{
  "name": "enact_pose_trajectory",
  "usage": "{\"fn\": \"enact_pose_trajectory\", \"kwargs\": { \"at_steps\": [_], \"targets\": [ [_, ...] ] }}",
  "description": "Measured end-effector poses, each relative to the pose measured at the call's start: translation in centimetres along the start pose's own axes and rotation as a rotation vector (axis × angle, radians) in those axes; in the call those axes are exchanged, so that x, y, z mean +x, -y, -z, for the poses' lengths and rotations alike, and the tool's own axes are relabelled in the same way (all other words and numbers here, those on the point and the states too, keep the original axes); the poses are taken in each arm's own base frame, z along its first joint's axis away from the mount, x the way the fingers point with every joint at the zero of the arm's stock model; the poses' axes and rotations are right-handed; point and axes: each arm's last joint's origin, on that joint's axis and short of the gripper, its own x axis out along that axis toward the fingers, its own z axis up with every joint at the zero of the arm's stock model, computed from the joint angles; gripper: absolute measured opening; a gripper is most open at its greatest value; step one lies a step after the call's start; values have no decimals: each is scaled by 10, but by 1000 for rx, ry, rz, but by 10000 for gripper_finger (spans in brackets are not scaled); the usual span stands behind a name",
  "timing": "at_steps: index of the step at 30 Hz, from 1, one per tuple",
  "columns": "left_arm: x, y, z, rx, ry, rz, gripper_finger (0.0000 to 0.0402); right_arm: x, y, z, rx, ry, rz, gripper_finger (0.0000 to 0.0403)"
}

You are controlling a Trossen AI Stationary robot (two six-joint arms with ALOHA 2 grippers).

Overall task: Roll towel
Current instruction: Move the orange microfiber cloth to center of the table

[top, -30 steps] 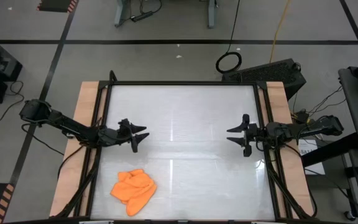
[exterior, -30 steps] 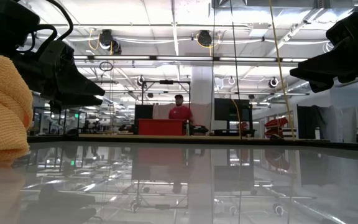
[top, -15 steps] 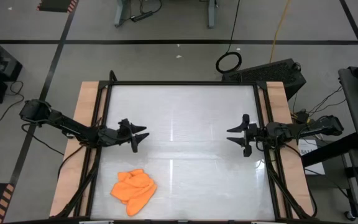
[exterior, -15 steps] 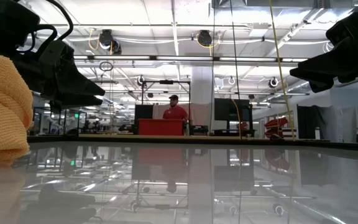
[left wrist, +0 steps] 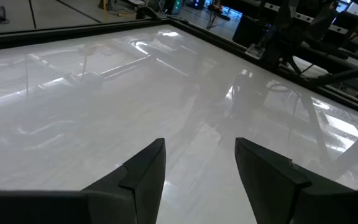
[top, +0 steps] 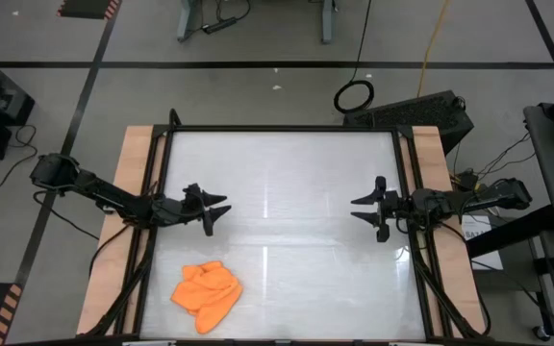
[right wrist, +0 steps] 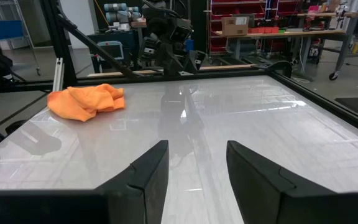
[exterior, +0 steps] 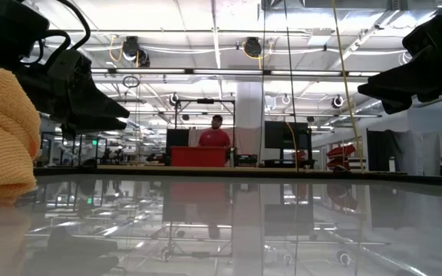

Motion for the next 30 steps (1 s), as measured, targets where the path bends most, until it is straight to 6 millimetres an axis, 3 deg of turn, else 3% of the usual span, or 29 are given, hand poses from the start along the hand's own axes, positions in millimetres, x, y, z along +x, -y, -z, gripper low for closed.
{"fn": "enact_pose_trajectory", "kwargs": {
  "at_steps": [10, 13, 21, 30],
  "targets": [
    [0, 0, -1, -49, -3, 19, 199, 0, 0, 0, 0, 0, 0, 153],
    [2, 2, -4, -62, -11, 103, 199, 0, 0, 0, 0, 0, 0, 153],
    [9, 25, -24, -46, -75, 378, 199, 0, 0, 0, 0, 0, 0, 153],
    [22, 61, -55, 58, -395, 413, 199, 0, 0, 0, 0, 0, 0, 153]
  ]
}}
